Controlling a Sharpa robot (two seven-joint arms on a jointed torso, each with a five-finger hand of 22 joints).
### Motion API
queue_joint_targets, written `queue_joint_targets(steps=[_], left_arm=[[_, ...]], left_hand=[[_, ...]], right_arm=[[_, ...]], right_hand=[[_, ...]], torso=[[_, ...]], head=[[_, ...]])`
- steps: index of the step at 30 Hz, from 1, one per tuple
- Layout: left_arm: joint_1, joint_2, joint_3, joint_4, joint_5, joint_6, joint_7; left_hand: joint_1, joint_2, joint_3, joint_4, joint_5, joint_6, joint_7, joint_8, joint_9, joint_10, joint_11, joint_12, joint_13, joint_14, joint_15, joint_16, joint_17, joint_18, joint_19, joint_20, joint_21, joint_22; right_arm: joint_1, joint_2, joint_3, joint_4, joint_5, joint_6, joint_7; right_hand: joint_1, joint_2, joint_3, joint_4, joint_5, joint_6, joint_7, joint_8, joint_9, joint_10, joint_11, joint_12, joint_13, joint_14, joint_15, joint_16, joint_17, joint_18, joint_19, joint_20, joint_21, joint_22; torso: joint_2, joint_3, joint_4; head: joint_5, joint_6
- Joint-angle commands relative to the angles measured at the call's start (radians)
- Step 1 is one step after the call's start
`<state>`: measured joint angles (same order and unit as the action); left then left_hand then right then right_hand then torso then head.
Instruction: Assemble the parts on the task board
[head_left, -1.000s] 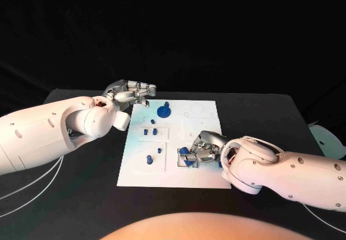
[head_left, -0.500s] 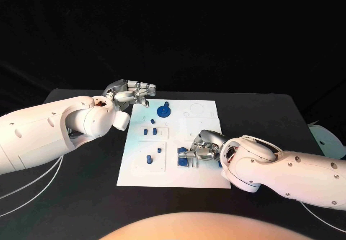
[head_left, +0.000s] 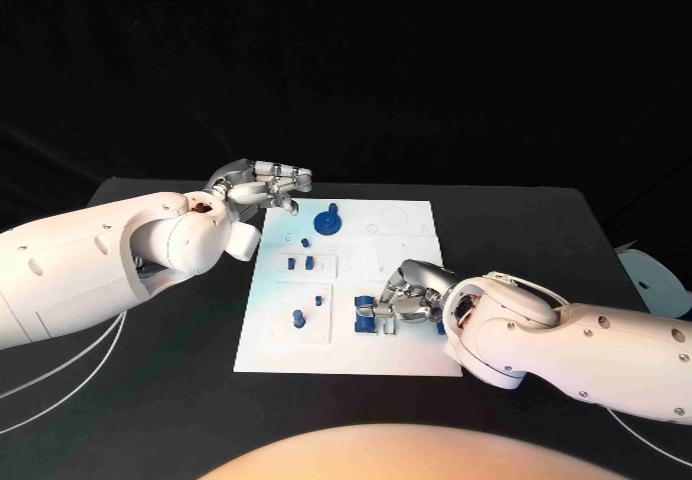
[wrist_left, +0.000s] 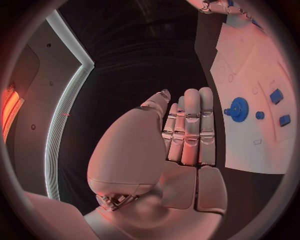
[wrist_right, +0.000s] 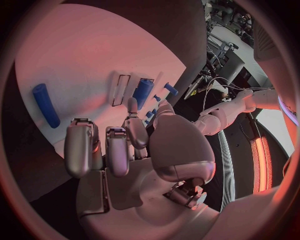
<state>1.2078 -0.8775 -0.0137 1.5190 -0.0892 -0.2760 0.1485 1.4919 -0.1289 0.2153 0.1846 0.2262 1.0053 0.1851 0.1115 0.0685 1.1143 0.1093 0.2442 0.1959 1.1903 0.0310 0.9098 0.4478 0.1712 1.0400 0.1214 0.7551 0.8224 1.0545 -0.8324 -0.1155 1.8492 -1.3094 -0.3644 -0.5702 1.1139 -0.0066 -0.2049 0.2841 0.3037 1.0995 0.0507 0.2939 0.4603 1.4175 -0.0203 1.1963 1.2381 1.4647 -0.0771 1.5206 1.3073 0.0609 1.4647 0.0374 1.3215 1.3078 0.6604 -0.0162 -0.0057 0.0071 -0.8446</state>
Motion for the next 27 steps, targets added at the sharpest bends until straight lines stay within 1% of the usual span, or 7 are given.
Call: queue_joint_targets(steps=[1,3,10,14,16,20,27], left_arm=[[0.001,0.000,0.001,0.003,0.002,0.014,0.003],[0.001,-0.001,0.001,0.003,0.002,0.014,0.003],[0.001,-0.002,0.001,0.002,0.002,0.013,0.003],[0.001,-0.003,0.001,0.000,0.002,0.013,0.003],[0.001,-0.003,0.001,-0.001,0.002,0.013,0.003],[0.001,-0.005,0.000,-0.002,0.002,0.013,0.002],[0.000,-0.004,0.000,-0.002,0.002,0.015,0.002]], left_hand=[[0.002,-0.001,-0.006,-0.002,0.002,-0.004,0.001,0.006,0.000,-0.005,-0.001,0.004,0.001,-0.006,0.000,0.001,-0.001,0.013,0.004,0.001,-0.003,-0.002],[0.002,-0.001,-0.006,-0.002,0.002,-0.004,0.001,0.006,0.000,-0.005,-0.001,0.004,0.001,-0.006,0.000,0.001,-0.001,0.013,0.004,0.001,-0.003,-0.002],[0.002,-0.001,-0.006,-0.002,0.002,-0.004,0.001,0.006,0.000,-0.005,-0.001,0.004,0.001,-0.006,0.000,0.001,-0.001,0.013,0.004,0.001,-0.003,-0.002],[0.002,-0.001,-0.006,-0.002,0.002,-0.004,0.001,0.006,0.000,-0.005,-0.001,0.004,0.001,-0.006,0.000,0.001,-0.001,0.013,0.004,0.001,-0.003,-0.002],[0.002,-0.001,-0.006,-0.002,0.002,-0.004,0.001,0.006,0.000,-0.005,-0.001,0.004,0.001,-0.006,0.000,0.001,-0.001,0.013,0.004,0.001,-0.003,-0.002],[0.002,-0.001,-0.006,-0.002,0.002,-0.004,0.001,0.006,0.000,-0.005,-0.001,0.004,0.001,-0.006,0.000,0.001,-0.001,0.013,0.004,0.001,-0.003,-0.002],[0.002,-0.001,-0.006,-0.002,0.002,-0.004,0.001,0.006,0.000,-0.005,-0.001,0.004,0.001,-0.006,0.000,0.001,-0.001,0.013,0.004,0.001,-0.003,-0.002]], right_arm=[[-0.002,-0.013,0.000,0.017,-0.032,0.008,0.017],[-0.003,-0.027,0.000,0.030,-0.039,0.013,0.017],[-0.004,-0.083,0.000,0.047,-0.052,-0.015,0.030],[-0.001,-0.144,0.000,0.064,-0.071,-0.039,0.051],[0.001,-0.171,0.000,0.070,-0.081,-0.046,0.057],[0.002,-0.223,0.000,0.075,-0.110,-0.046,0.058],[-0.006,-0.280,-0.005,0.076,-0.164,-0.035,0.045]], right_hand=[[0.035,0.001,0.006,-0.003,0.038,-0.005,0.000,-0.001,0.004,0.003,-0.002,0.001,0.004,0.082,-0.004,-0.001,0.146,-0.015,0.029,-0.006,0.004,0.202],[0.063,0.002,0.008,-0.007,0.061,-0.005,-0.001,-0.002,0.007,0.004,-0.002,0.000,0.004,0.082,-0.005,-0.001,0.147,-0.015,0.030,-0.007,0.004,0.202],[0.111,0.011,0.013,-0.011,0.075,-0.011,0.001,-0.007,0.009,0.010,-0.001,0.015,0.021,0.082,-0.004,-0.001,0.145,-0.015,0.029,-0.007,0.002,0.202],[0.148,0.012,0.016,-0.018,0.092,-0.021,0.005,-0.017,0.007,0.008,0.002,0.014,0.023,0.081,-0.002,-0.003,0.142,-0.014,0.028,-0.006,-0.001,0.201],[0.161,0.012,0.017,-0.020,0.098,-0.023,0.007,-0.022,0.006,0.007,0.003,0.011,0.021,0.080,-0.001,-0.005,0.138,-0.013,0.026,-0.005,-0.006,0.200],[0.186,0.015,0.019,-0.023,0.115,-0.021,0.007,-0.030,0.003,0.007,0.004,0.012,0.024,0.080,0.000,-0.005,0.139,-0.013,0.026,-0.004,-0.006,0.200],[0.205,0.020,0.020,-0.020,0.134,-0.009,0.004,-0.034,0.002,0.015,0.001,0.028,0.039,0.083,-0.002,0.001,0.152,-0.016,0.031,-0.004,0.010,0.204]], torso=[[0.000,-0.0002,-0.0001],[0.000,-0.0004,-0.0011],[-0.002,0.0002,-0.0036],[-0.003,0.0004,-0.0051],[-0.003,0.0004,-0.0056],[-0.004,0.0028,-0.0121],[-0.004,0.0072,-0.0226]], head=[[0.003,0.000],[0.004,0.000],[0.001,0.003],[-0.011,0.004],[-0.013,0.005],[-0.020,0.006],[-0.022,0.006]])
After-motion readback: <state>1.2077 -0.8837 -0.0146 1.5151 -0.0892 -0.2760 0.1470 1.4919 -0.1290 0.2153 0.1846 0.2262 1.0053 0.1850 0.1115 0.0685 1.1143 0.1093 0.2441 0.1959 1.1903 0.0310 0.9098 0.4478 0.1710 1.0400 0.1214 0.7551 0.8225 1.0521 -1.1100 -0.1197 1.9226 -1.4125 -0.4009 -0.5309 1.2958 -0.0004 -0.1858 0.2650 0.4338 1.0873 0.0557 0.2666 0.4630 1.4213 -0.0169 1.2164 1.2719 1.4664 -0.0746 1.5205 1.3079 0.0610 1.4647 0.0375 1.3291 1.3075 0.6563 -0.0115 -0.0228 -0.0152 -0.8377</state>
